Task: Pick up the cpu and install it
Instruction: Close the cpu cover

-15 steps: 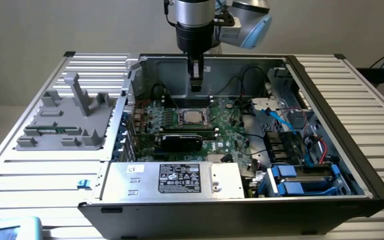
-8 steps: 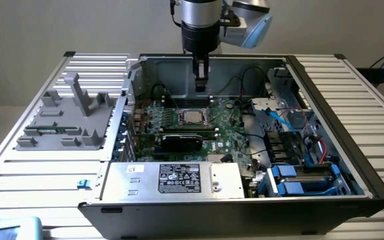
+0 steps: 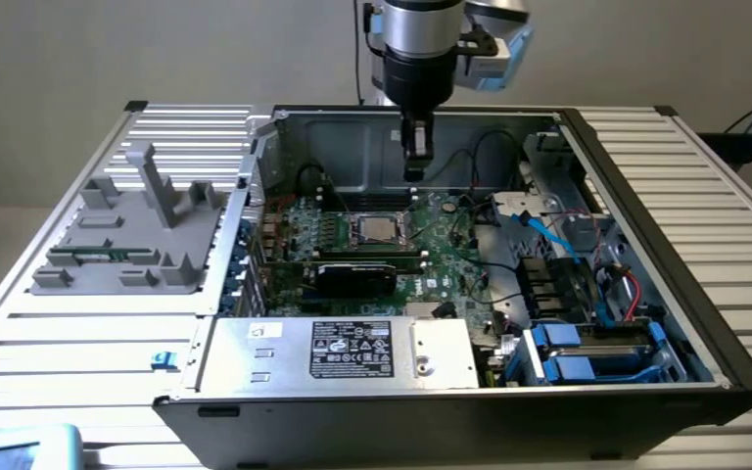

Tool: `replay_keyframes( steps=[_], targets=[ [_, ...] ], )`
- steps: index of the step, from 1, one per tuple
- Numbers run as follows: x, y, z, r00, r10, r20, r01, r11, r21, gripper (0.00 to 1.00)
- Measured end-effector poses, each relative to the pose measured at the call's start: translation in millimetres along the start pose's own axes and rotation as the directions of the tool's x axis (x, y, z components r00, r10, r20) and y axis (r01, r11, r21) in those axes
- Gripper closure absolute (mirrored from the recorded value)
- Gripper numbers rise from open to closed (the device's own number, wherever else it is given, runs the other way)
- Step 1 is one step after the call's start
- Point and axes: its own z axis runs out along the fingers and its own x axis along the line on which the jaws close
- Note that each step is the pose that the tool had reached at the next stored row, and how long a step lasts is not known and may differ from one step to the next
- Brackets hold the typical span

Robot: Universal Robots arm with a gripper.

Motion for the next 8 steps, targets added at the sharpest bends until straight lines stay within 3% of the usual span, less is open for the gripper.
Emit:
replay_keyframes(
  steps=[8],
  targets=[
    [0.0, 26.0, 13.9, 1.0000, 0.002, 0.0003, -0.002, 1.0000, 0.0000, 0.89]
  ],
)
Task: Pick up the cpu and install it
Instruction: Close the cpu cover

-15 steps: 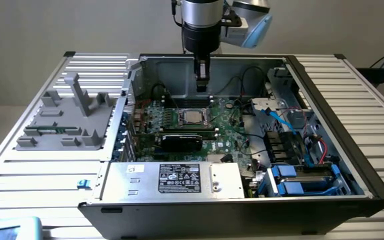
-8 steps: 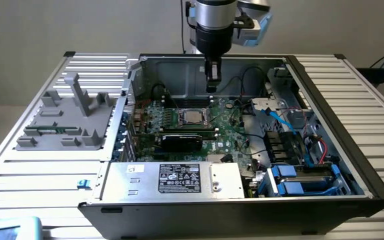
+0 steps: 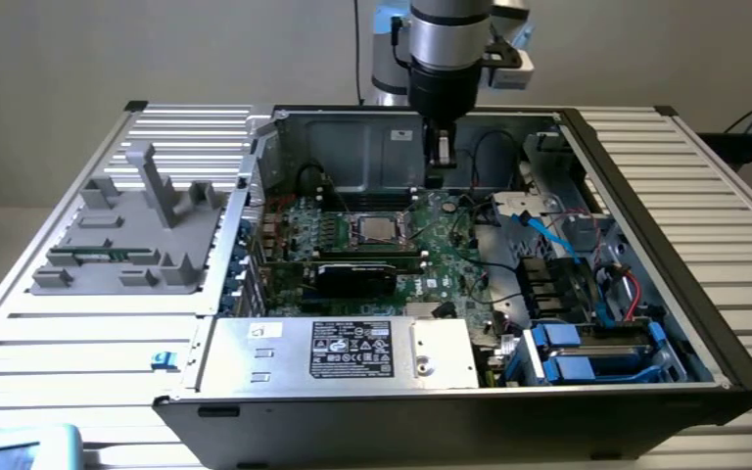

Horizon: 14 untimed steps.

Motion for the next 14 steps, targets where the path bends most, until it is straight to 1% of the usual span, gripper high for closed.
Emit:
replay_keyframes(
  steps=[8, 11, 14],
  targets=[
    [-0.1, 25.8, 15.6, 1.0000, 0.001, 0.0002, -0.001, 1.0000, -0.0001, 0.89],
    [-0.3, 33.1, 21.5, 1.0000, 0.003, 0.0002, -0.003, 1.0000, -0.0003, 0.89],
    [-0.5, 37.2, 27.2, 1.0000, 0.006, 0.0003, -0.006, 1.0000, -0.0004, 0.89]
  ],
)
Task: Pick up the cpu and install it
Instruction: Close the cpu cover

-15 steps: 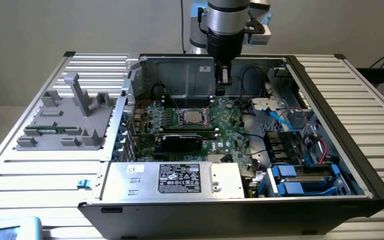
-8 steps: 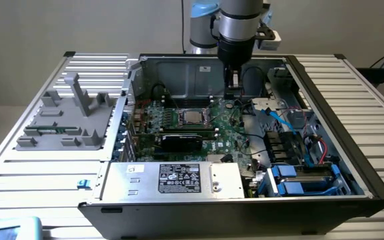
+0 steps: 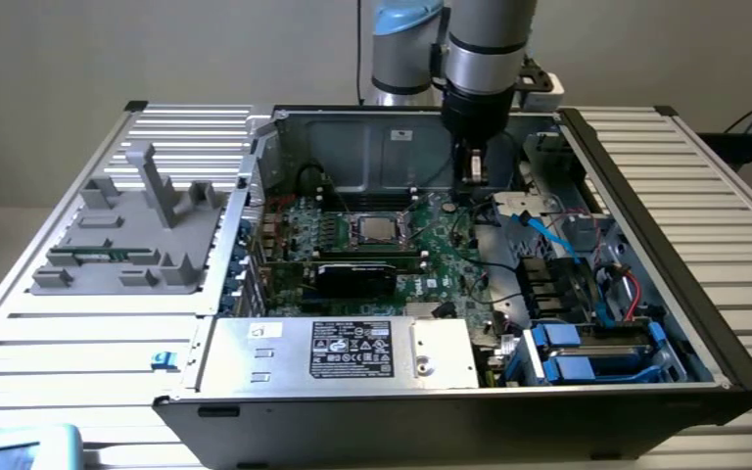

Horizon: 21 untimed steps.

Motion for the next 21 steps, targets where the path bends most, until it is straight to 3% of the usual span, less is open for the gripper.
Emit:
replay_keyframes(
  steps=[8, 11, 12, 15, 18, 21],
  targets=[
    [-0.9, -0.6, 14.5, 1.0000, 0.003, 0.0003, -0.003, 1.0000, 0.0015, 0.89],
    [-1.2, -0.7, 18.6, 1.0000, 0.004, 0.0005, -0.004, 1.0000, 0.0083, 0.89],
    [-1.2, -0.8, 19.2, 1.0000, 0.004, 0.0005, -0.004, 0.9999, 0.0140, 0.89],
    [-1.3, -0.9, 20.0, 1.0000, 0.007, -0.0003, -0.007, 0.9990, 0.0451, 0.89],
    [-1.4, -1.0, 22.0, 1.0000, 0.008, 0.0001, -0.008, 0.9980, 0.0625, 0.89],
    [-1.4, -1.0, 21.9, 0.9999, 0.010, -0.0031, -0.010, 0.9954, 0.0954, 0.89]
  ],
)
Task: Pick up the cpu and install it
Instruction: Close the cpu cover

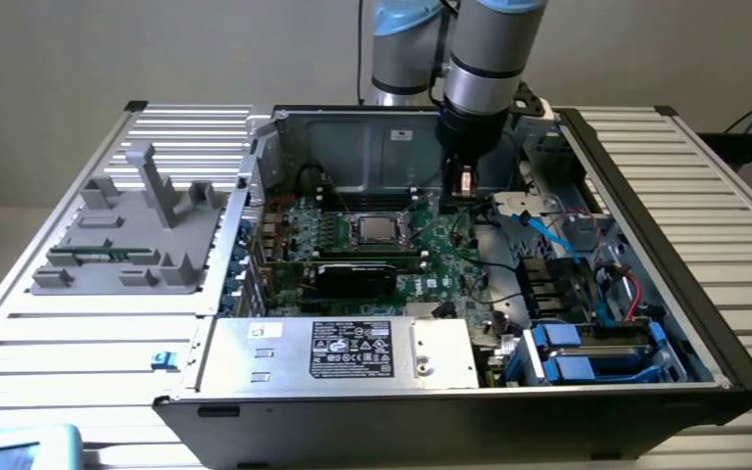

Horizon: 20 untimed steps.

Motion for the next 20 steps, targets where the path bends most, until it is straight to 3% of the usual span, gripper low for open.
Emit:
replay_keyframes(
  steps=[4, 7, 9, 20],
  targets=[
    [0.2, -0.2, -3.1, 1.0000, 0.002, -0.0055, -0.002, 0.9996, 0.0286, 0.89],
    [0.5, -3.7, -8.7, 1.0000, 0.002, -0.0072, -0.002, 0.9993, 0.0373, 0.89],
    [0.4, -8.8, -10.3, 1.0000, 0.003, -0.0084, -0.002, 0.9993, 0.0386, 0.89],
    [-1.6, -54.7, -9.4, 0.9999, 0.002, -0.0100, -0.002, 0.9993, 0.0369, 0.89]
  ],
)
